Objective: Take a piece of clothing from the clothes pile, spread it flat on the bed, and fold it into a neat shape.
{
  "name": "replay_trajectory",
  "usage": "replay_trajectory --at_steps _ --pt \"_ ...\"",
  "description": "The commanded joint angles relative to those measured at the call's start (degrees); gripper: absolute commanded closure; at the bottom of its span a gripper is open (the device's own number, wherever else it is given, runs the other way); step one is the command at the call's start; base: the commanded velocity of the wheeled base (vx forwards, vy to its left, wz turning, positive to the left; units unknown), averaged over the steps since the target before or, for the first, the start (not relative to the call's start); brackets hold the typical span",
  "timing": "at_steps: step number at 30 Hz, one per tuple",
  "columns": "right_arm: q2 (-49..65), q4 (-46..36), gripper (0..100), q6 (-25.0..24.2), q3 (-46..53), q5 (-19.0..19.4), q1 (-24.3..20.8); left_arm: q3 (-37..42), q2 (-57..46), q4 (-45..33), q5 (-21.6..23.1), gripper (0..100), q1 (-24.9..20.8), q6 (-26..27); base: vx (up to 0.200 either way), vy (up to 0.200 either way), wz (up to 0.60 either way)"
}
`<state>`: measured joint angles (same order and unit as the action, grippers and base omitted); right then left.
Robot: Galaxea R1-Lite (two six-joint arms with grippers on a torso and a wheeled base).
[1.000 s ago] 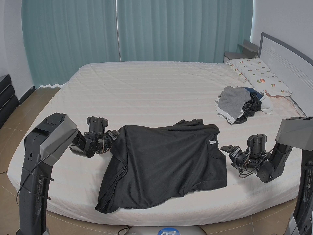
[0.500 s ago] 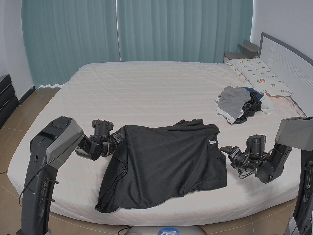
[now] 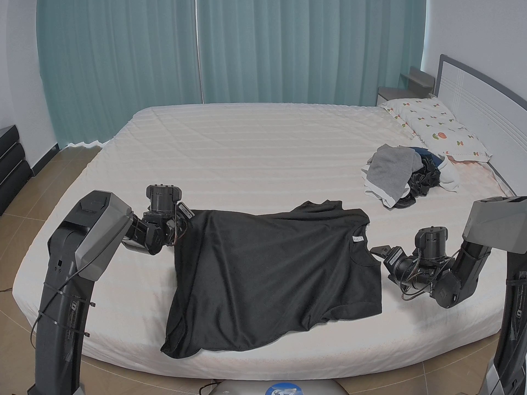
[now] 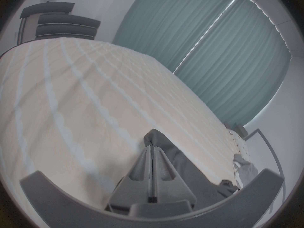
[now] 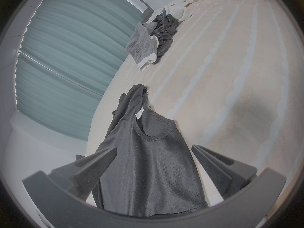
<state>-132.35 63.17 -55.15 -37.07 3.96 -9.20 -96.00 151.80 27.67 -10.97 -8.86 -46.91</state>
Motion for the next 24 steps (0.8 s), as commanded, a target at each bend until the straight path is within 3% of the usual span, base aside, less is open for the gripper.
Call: replay_trajectory --at_steps 1,12,19,20,24 --pt "-0.1 0.02 0 -0.05 0.07 -0.01 -0.02 -5.69 0.08 0.1 -2.56 100 1.57 -0.02 0.0 0.0 0.0" --pt "-1.33 1.34 0 0.13 0.16 -0.18 -0.38 -14.92 2.01 -0.34 -3.44 100 4.2 0.15 0.0 0.0 0.0" --pt "-1.94 3.54 0 0.13 1.12 -0.45 -0.82 -16.24 3.94 -2.01 -3.53 100 4.2 0.59 0.0 0.0 0.0" --pt "-1.94 3.54 0 0.13 1.12 -0.45 -0.82 -16.24 4.21 -2.18 -3.53 0 4.2 0.59 0.0 0.0 0.0" --pt "-1.94 3.54 0 0.13 1.21 -0.53 -0.82 -16.32 4.47 -2.01 -3.44 0 4.03 0.59 0.0 0.0 0.0"
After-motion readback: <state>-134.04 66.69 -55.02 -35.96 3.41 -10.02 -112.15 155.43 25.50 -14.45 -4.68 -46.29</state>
